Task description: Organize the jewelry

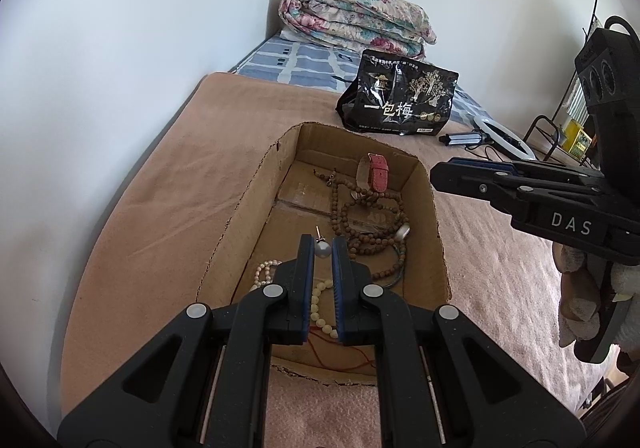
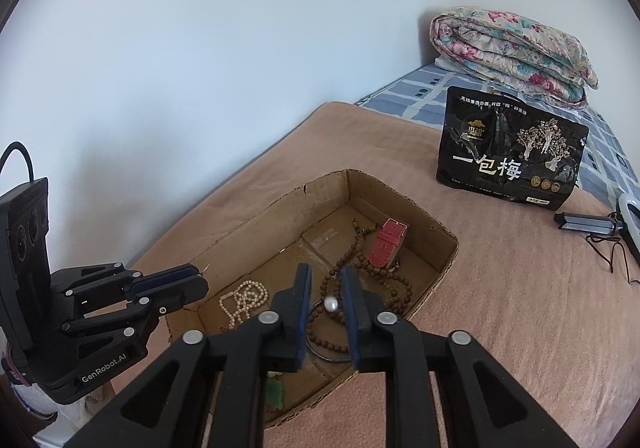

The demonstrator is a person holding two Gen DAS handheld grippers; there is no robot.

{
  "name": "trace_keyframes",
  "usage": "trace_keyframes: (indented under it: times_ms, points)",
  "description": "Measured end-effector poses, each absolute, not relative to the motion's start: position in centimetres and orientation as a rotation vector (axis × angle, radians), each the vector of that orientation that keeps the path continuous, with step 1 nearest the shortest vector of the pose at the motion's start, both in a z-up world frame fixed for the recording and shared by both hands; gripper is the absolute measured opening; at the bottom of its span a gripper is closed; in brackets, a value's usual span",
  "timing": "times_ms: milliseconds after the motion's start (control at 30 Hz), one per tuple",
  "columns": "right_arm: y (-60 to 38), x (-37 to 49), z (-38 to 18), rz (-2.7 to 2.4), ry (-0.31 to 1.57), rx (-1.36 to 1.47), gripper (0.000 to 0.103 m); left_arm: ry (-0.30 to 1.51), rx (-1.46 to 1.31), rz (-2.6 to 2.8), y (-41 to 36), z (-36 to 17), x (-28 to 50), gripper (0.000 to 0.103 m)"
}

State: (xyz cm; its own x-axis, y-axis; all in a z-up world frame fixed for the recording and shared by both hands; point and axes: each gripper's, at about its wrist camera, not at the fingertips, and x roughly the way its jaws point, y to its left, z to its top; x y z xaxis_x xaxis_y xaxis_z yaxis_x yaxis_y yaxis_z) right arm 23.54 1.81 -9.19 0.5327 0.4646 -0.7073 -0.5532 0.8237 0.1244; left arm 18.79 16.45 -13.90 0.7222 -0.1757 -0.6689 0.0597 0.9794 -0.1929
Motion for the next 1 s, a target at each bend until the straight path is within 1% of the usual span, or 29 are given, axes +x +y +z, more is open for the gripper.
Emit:
trace_keyframes:
  times_ms: [33,133,167,200,267,400,467,1000]
  points:
    - [1.7,23.6,-9.1,0.602,0.802,-0.112,0.035,0.755,-0.16,-0.128,16.4,-13.9,18.8,0.007]
    - [1.3,23.7,-8.9,0.585,0.797,-0.091,0.057,0.765,-0.157,-0.134,16.2,-14.1,18.9,0.008]
    - [1.2,23.7,-8.8,0.572,0.786,-0.089,0.071,0.766,-0.154,-0.132,16.2,-14.1,18.8,0.019]
    - [1.1,23.6,-8.6,0.559,0.772,-0.087,0.081,0.763,-0.151,-0.13,16.1,-14.1,18.7,0.041]
    - [0.8,23.6,-8.4,0.538,0.754,-0.08,0.09,0.741,-0.147,-0.117,16.0,-14.0,18.4,0.064]
    - [0.5,23.9,-8.2,0.517,0.763,-0.062,0.097,0.74,-0.136,-0.106,15.8,-14.0,18.3,0.066]
    - [0.4,23.9,-8.2,0.505,0.761,-0.063,0.098,0.74,-0.129,-0.1,15.8,-14.0,18.3,0.067]
    - [0.4,22.2,-6.7,0.502,0.727,-0.098,0.099,0.709,-0.123,-0.077,15.4,-12.4,16.9,0.067]
